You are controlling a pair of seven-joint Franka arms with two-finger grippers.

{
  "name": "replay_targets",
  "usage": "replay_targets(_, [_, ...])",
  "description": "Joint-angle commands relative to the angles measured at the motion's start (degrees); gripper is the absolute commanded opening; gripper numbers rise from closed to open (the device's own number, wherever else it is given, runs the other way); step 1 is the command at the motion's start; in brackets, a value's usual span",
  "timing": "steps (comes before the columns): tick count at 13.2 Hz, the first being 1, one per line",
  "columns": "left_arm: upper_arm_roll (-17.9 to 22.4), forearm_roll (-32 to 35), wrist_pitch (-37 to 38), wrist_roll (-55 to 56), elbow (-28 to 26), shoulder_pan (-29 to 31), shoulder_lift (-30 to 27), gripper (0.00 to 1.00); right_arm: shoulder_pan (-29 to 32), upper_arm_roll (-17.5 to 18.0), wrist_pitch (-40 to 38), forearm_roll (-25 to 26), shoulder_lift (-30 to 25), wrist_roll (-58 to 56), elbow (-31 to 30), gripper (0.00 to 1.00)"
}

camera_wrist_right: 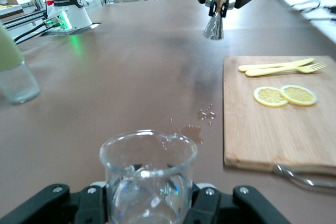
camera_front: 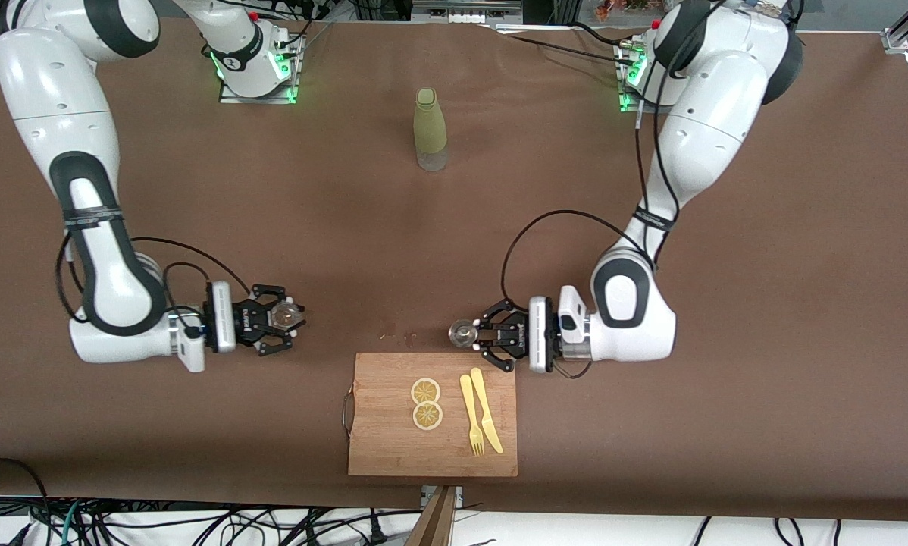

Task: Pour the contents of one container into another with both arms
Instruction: 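Carry the glass back with the right gripper while the left gripper carries the jigger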

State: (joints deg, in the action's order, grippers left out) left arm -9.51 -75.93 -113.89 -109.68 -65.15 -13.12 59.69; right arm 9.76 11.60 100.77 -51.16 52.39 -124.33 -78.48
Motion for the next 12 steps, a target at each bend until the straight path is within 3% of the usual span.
replay_targets(1, [3.68,-1.42,10.14,-5.36,-6.20,2.56,-4.66,0.00,1.84,-4.46,-4.08,-5.78,-0.45,-9.31,-2.99,0.31])
replay_targets(3, [11.31,-1.15,20.68,-10.17,-7.97,2.57,-5.89,0.00,3.16,-7.72,-8.02,-9.47,1.13,-15.21,-3.96,0.31])
replay_targets(7, [25.20,6.22,35.02,-26.15,-12.46,3.09,-8.28,0.00,7.38,-8.61,-11.03,-10.10,5.43,-22.52,-4.14,0.31])
replay_targets(9, [28.83,7.28,42.15,-34.07,-12.37,4.76,-7.22,0.00,7.65,-9.84,-11.03,-10.10,6.40,-24.63,-4.14,0.31])
replay_targets(12, [31.48,10.71,45.76,-38.84,-11.85,7.92,-6.26,0.00,7.65,-10.28,-11.03,-10.10,7.99,-26.31,-4.23,0.33])
